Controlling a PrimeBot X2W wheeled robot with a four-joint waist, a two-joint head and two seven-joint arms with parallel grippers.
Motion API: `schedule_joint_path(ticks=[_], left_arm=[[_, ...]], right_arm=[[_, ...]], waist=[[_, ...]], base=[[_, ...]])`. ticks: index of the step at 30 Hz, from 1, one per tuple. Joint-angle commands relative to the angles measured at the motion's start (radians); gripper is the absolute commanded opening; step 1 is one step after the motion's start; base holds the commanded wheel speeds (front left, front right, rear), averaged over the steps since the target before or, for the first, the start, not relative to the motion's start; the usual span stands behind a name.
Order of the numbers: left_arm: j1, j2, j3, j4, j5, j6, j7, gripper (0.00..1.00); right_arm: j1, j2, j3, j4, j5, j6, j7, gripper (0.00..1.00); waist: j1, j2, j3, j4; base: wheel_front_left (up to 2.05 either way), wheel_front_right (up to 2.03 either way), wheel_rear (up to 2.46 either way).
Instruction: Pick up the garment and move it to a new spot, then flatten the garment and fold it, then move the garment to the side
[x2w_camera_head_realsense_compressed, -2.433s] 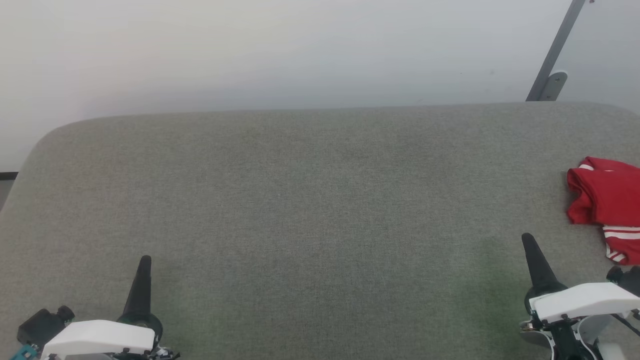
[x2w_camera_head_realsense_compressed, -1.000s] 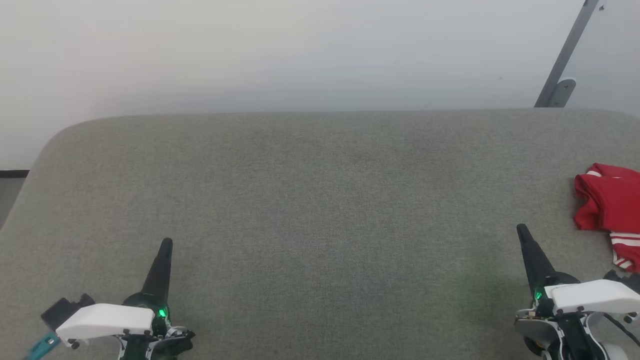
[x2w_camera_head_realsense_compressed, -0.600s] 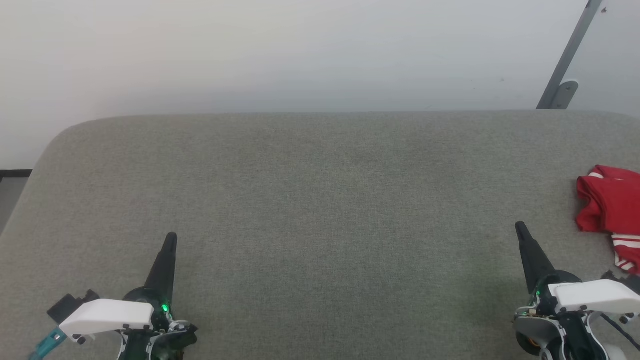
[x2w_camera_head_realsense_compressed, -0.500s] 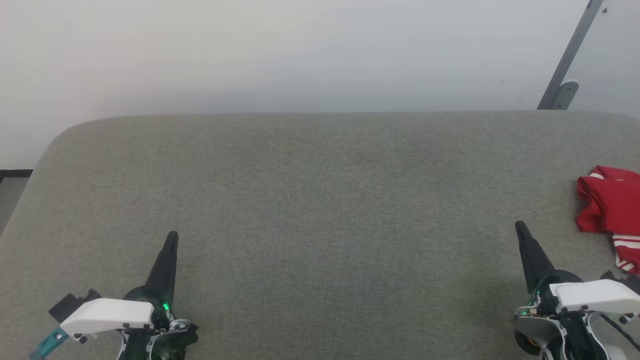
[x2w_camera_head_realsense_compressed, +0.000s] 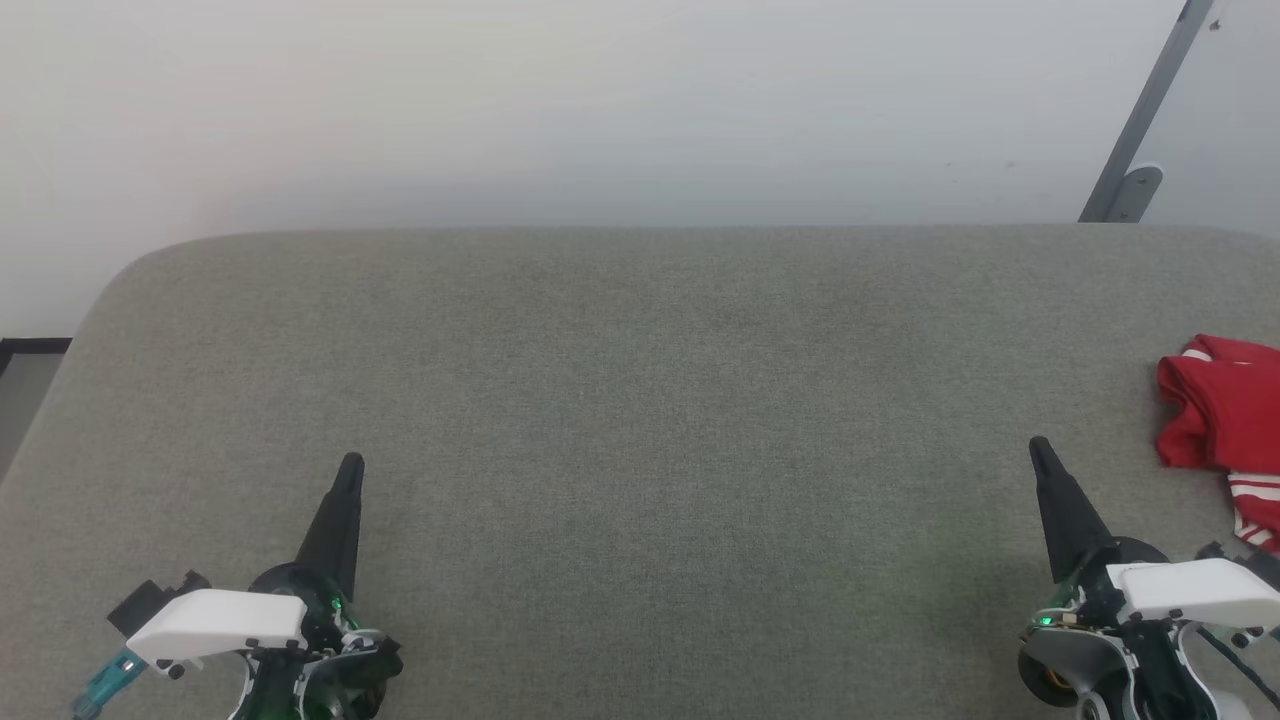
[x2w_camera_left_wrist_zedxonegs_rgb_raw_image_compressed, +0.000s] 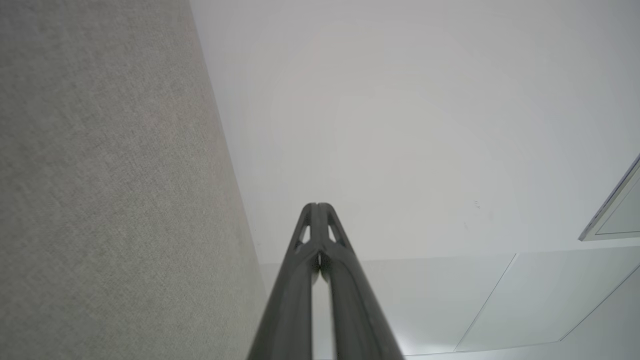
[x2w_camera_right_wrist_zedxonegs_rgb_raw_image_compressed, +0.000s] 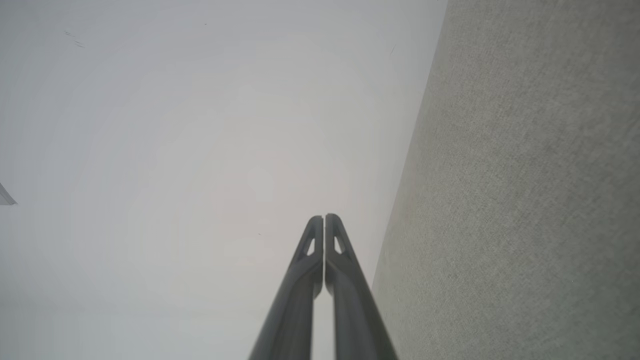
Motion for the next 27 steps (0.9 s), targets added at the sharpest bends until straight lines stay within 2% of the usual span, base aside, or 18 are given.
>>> schedule_joint_path(ticks=[1, 27], left_arm=[[-0.012, -0.003, 0.000, 0.000, -0.002, -0.005, 0.004, 0.00], [-0.012, -0.003, -0.001, 0.000, -0.003, -0.005, 0.004, 0.00]], right_arm=[[-0.005, 0.003, -0.001, -0.004, 0.004, 0.000, 0.003, 0.00], [-0.005, 0.003, -0.001, -0.004, 0.004, 0.000, 0.002, 0.00]], waist=[[0.0000, 0.0000, 0.000, 0.000], [0.0000, 0.0000, 0.000, 0.000]], base=[[0.00, 0.00, 0.00], [0.00, 0.00, 0.00]])
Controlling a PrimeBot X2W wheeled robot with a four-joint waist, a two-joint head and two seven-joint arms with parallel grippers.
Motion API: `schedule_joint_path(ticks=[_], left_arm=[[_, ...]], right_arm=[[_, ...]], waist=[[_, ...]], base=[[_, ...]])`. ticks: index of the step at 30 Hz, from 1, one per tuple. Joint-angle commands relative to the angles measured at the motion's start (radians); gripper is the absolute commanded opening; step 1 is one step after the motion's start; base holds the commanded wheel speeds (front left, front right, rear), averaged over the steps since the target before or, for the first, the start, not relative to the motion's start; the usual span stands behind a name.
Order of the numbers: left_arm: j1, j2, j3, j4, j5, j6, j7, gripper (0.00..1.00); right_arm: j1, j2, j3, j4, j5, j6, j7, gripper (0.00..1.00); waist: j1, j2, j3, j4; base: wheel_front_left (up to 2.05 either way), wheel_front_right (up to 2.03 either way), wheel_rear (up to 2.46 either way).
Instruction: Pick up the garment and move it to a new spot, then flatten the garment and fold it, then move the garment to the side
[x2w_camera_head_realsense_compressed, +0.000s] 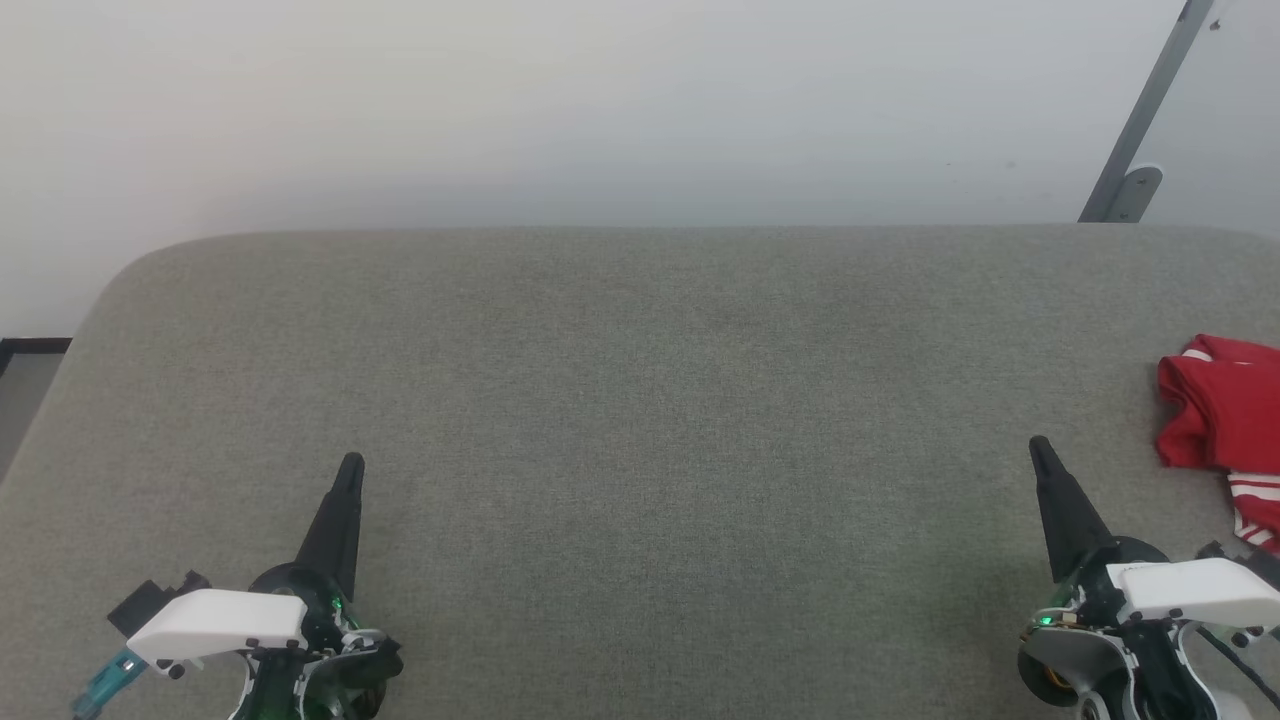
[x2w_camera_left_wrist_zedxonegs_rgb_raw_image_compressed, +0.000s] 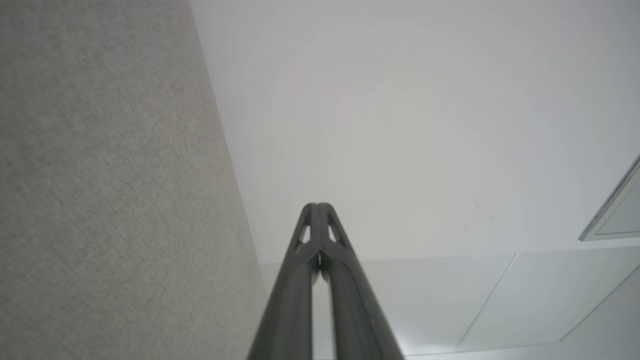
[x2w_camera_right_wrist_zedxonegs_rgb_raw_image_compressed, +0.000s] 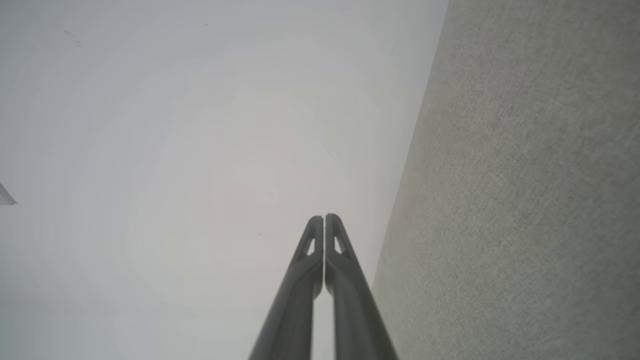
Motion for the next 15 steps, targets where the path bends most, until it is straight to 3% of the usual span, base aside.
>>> schedule_joint_path(ticks=[1, 15], left_arm=[[-0.012, -0.003, -0.001, 0.000, -0.003, -0.005, 0.004, 0.00], [-0.012, -0.003, -0.001, 0.000, -0.003, -0.005, 0.004, 0.00]], right_arm=[[-0.004, 0.003, 0.000, -0.003, 0.004, 0.000, 0.002, 0.00], [-0.004, 0.003, 0.000, -0.003, 0.004, 0.000, 0.003, 0.00]], waist=[[0.0000, 0.0000, 0.000, 0.000], [0.0000, 0.0000, 0.000, 0.000]], base=[[0.00, 0.00, 0.00], [0.00, 0.00, 0.00]])
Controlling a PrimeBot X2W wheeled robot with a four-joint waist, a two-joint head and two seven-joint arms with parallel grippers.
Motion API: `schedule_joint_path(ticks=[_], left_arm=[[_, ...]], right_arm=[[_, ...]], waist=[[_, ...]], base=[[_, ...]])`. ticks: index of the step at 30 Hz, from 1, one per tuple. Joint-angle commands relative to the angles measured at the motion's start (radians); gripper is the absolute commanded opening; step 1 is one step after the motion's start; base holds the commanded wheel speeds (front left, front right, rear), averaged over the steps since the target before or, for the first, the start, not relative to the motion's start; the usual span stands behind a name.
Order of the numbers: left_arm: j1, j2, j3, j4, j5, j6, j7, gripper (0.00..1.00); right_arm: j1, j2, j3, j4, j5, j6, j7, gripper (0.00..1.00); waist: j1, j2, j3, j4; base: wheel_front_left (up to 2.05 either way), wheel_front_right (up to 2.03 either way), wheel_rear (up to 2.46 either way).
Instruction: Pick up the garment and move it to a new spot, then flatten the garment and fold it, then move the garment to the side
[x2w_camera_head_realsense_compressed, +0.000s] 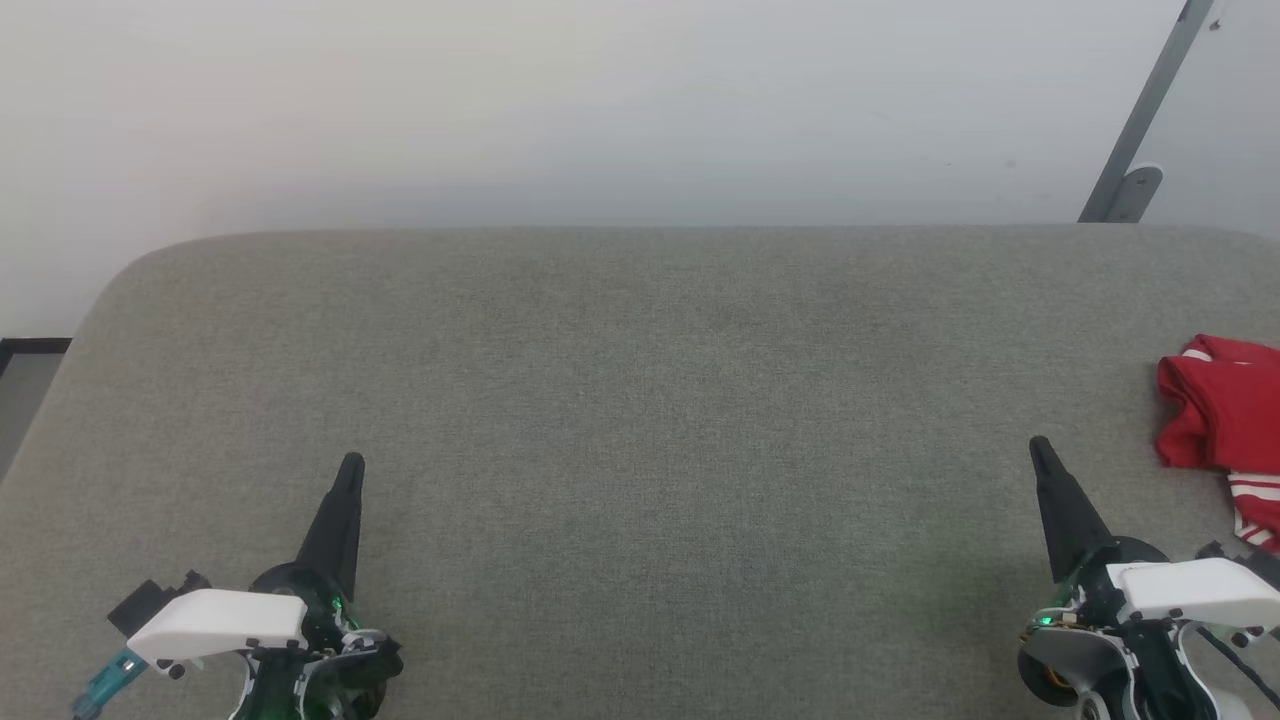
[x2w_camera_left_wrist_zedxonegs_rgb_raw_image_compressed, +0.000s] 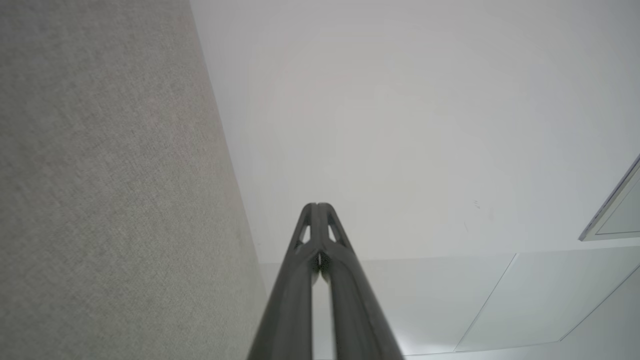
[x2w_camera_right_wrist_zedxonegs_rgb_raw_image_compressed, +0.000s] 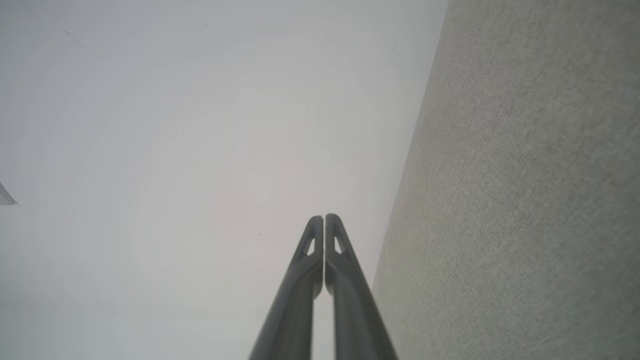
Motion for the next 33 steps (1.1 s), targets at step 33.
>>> schedule_joint_path(ticks=[33], left_arm=[[-0.012, -0.002, -0.001, 0.000, -0.003, -0.004, 0.003, 0.00]], right_arm=[[-0.004, 0.003, 0.000, -0.003, 0.004, 0.000, 0.002, 0.00]], waist=[[0.0000, 0.0000, 0.000, 0.000]], base=[[0.00, 0.00, 0.00]])
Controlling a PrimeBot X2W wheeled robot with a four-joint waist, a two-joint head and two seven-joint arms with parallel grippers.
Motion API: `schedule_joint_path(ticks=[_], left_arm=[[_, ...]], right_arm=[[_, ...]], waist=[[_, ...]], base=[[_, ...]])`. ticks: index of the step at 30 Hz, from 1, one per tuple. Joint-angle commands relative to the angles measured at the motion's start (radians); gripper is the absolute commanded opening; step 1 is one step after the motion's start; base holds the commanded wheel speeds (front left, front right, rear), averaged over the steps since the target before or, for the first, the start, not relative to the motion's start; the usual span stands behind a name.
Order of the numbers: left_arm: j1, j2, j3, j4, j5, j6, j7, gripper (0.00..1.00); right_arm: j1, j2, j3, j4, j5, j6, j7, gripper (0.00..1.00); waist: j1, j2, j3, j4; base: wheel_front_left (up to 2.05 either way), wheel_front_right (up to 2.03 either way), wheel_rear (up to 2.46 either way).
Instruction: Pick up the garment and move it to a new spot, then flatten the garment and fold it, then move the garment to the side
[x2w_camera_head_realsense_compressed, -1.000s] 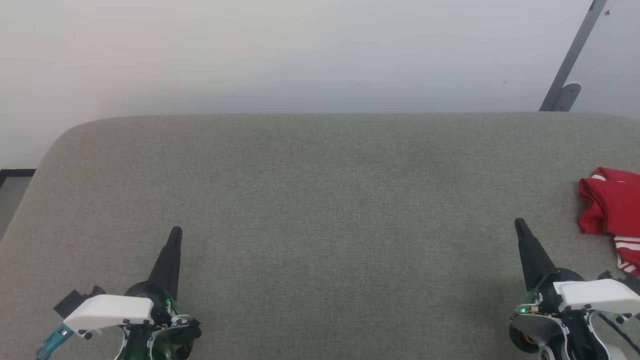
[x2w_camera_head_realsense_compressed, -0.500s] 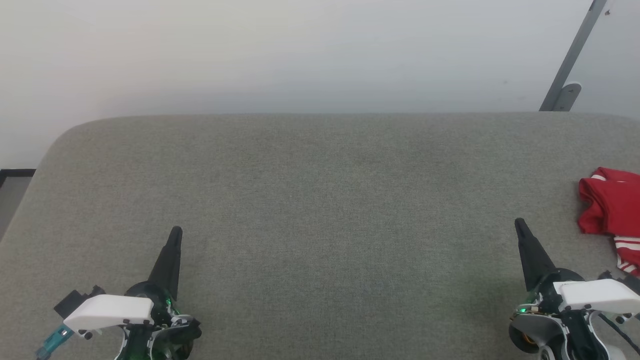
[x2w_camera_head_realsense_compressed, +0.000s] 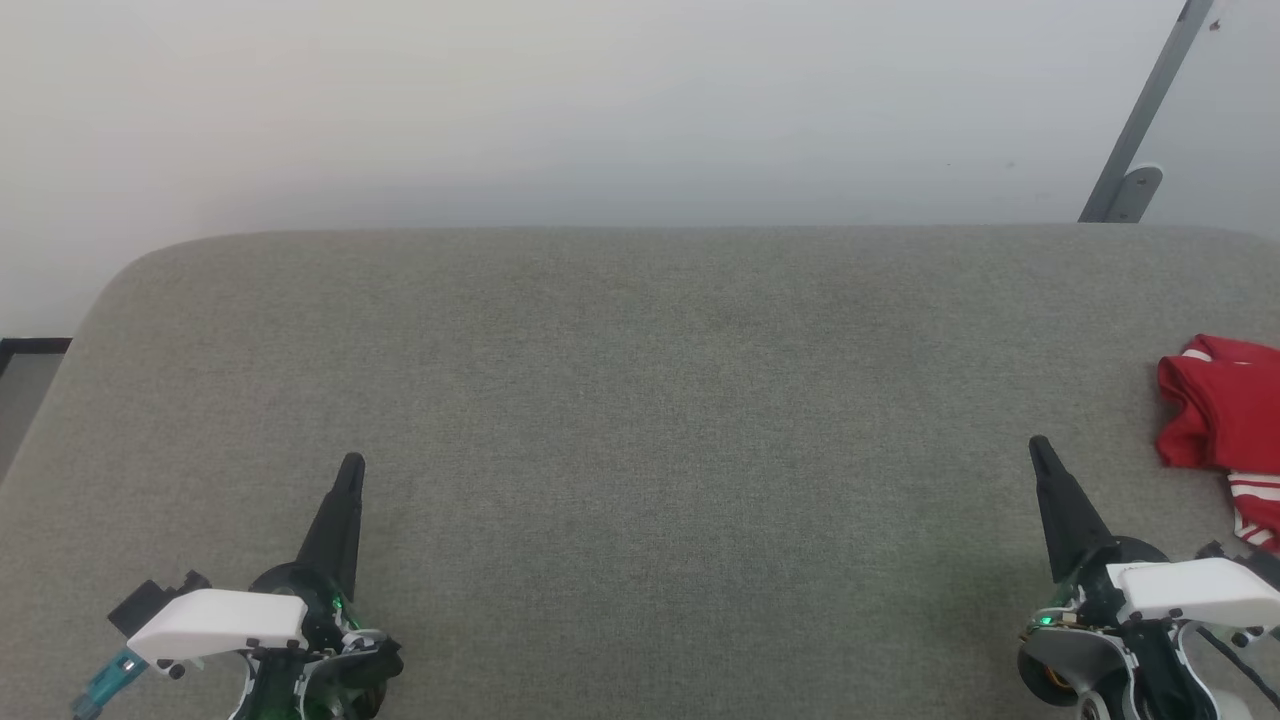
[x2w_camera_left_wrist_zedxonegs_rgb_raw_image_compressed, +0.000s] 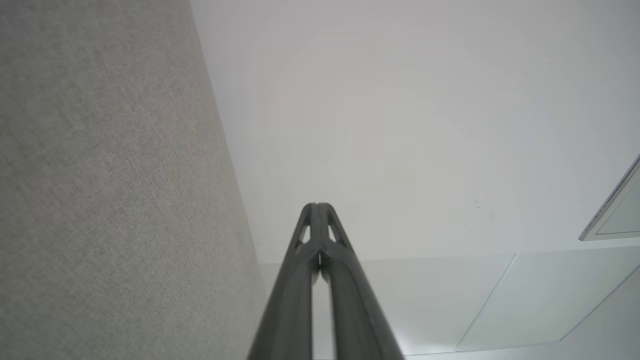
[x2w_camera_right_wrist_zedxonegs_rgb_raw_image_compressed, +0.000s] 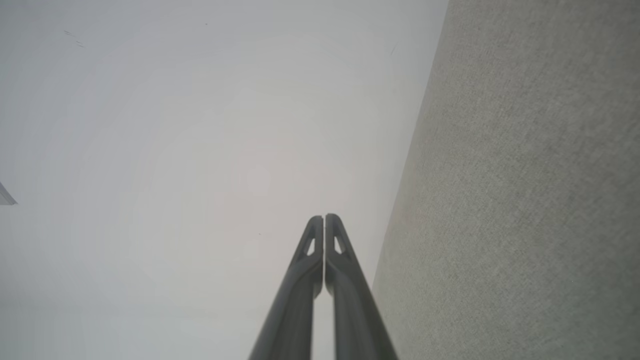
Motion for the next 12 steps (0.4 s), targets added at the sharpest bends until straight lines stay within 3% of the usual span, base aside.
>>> schedule_joint_path(ticks=[1, 12], left_arm=[[-0.012, -0.002, 0.000, 0.000, -0.003, -0.004, 0.003, 0.00], [-0.012, -0.002, 0.000, 0.000, -0.003, -0.004, 0.003, 0.00]], right_arm=[[-0.004, 0.003, 0.000, -0.003, 0.004, 0.000, 0.002, 0.00], [-0.004, 0.003, 0.000, -0.003, 0.004, 0.000, 0.002, 0.00]], waist=[[0.0000, 0.0000, 0.000, 0.000], [0.0000, 0.0000, 0.000, 0.000]], base=[[0.00, 0.00, 0.00], [0.00, 0.00, 0.00]])
